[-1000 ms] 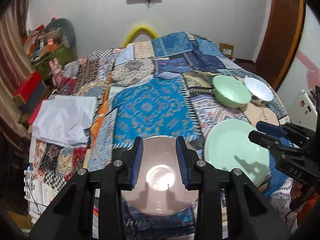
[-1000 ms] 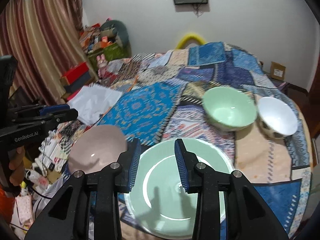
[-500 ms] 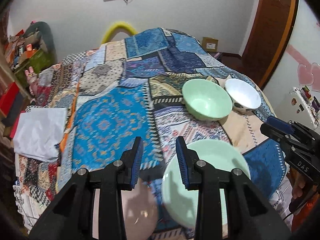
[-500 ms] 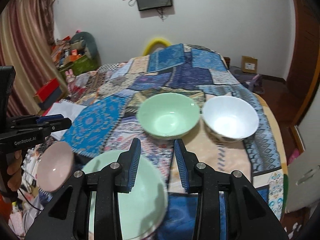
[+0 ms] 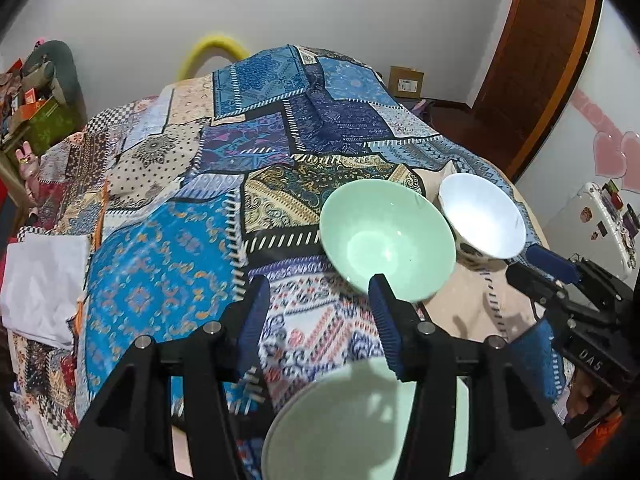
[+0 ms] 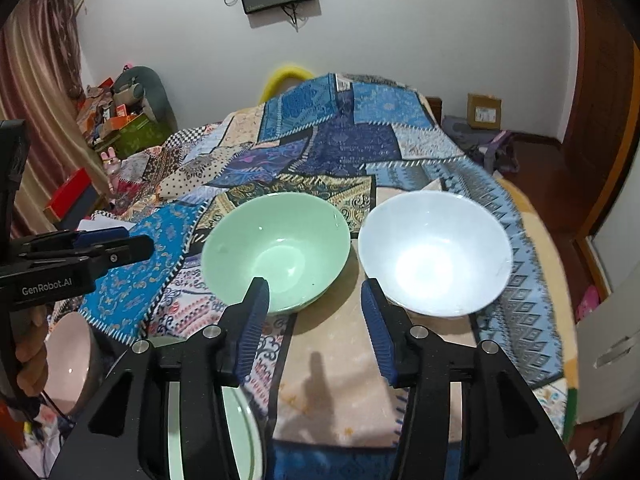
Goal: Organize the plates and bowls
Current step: 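Move both tools to the pale green bowl and grasp its rim, then lift the pale green bowl with both tools, then carry the pale green bowl with both tools over the pink bowl, then lower the pale green bowl into the pink bowl and open both tools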
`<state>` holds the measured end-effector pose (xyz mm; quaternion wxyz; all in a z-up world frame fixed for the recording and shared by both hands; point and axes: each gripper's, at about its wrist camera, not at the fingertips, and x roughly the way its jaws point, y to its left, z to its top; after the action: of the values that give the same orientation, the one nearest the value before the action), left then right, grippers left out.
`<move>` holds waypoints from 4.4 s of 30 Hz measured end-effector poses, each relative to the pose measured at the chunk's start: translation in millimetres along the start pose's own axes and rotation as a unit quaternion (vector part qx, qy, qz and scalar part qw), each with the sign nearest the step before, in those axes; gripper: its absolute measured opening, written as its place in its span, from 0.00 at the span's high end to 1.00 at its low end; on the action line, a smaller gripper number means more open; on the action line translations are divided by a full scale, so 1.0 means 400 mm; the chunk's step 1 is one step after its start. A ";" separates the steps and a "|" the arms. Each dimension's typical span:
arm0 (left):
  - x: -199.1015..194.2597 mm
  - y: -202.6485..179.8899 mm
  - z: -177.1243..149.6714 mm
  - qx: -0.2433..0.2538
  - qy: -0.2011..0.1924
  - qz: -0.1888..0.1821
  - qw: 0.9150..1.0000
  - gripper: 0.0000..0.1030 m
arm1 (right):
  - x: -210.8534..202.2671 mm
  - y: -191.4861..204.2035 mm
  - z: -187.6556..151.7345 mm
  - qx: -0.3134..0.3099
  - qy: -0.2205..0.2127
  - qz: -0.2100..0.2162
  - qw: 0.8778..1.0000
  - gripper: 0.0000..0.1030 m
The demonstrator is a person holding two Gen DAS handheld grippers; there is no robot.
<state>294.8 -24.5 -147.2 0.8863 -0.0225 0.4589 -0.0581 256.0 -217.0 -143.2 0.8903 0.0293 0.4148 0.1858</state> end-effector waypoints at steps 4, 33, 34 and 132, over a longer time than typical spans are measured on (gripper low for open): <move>0.061 -0.007 0.021 0.000 0.019 -0.007 1.000 0.50 | 0.046 -0.015 -0.001 0.014 0.014 0.015 1.000 0.57; 0.307 -0.023 0.059 0.012 0.081 -0.026 0.996 0.76 | 0.189 -0.013 0.002 0.032 0.051 0.018 0.998 0.73; 0.306 -0.023 0.059 0.012 0.081 -0.026 0.996 0.76 | 0.189 -0.015 0.003 0.034 0.052 0.019 0.998 0.74; -0.218 0.428 -0.488 -0.146 0.064 0.036 0.987 0.76 | 0.076 0.580 -0.232 -0.100 0.120 0.141 0.978 0.74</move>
<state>99.7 158.7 -205.5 0.8437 -0.1312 0.5190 0.0405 133.1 0.1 -177.9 0.7974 -0.0245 0.4892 0.3525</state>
